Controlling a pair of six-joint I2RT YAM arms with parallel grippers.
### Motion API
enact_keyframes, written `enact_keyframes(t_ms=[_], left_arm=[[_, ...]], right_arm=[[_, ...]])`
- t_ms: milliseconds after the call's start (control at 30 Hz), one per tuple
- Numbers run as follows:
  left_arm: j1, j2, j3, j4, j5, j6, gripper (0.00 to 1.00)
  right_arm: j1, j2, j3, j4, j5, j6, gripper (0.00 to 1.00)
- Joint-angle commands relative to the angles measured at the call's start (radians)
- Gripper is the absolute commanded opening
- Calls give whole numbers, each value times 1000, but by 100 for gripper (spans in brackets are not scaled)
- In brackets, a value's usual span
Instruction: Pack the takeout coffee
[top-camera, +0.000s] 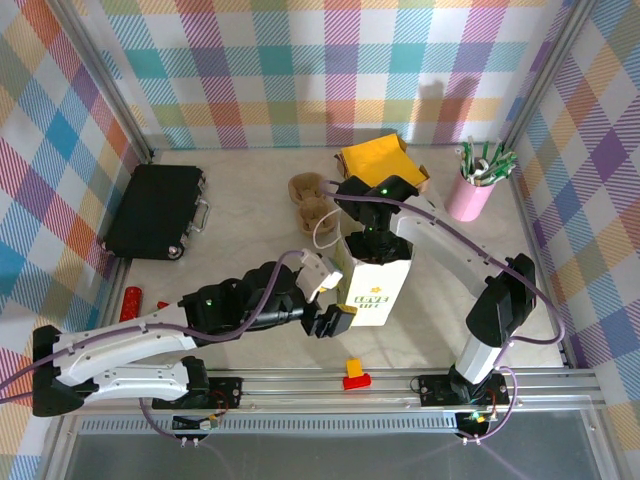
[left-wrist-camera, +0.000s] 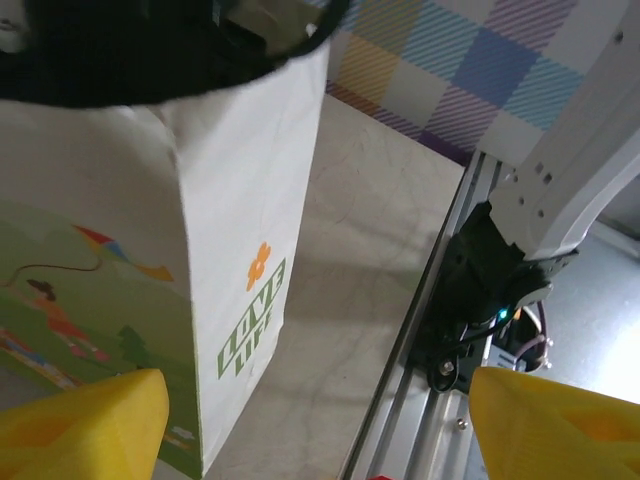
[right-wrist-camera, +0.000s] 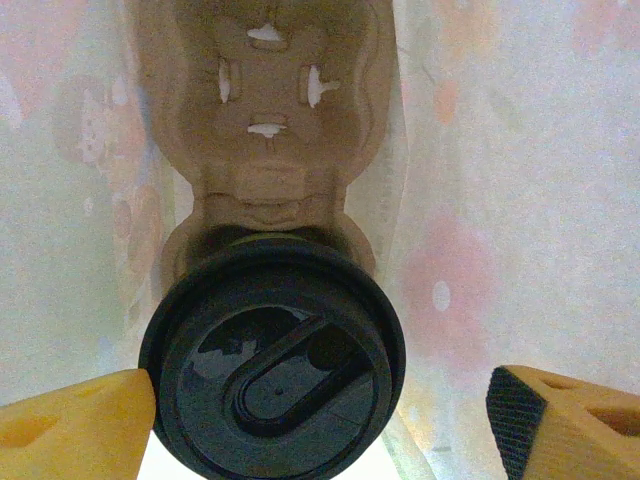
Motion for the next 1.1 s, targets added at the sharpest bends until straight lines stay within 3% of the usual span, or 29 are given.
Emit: enact_keyframes(t_ms=[0, 100, 267, 433, 700, 1067], left_arm=[[63, -7, 94, -103, -45, -130, 79], [138, 10, 138, -142, -65, -273, 79], [220, 58, 161, -98, -38, -395, 79], [237, 132, 198, -53, 1, -426, 78], [267, 197, 176, -21, -26, -459, 78], [271, 184, 121, -104, -86, -487, 76]], right_arm=[[-2, -20, 4, -20, -7, 0, 87], [0, -19, -3, -15, -12, 3, 87], [3, -20, -17, -3, -18, 9, 86], [6, -22, -30, 6, -21, 13, 86], [10, -20, -39, 17, -25, 16, 86], [10, -21, 7, -9, 4, 6, 87]])
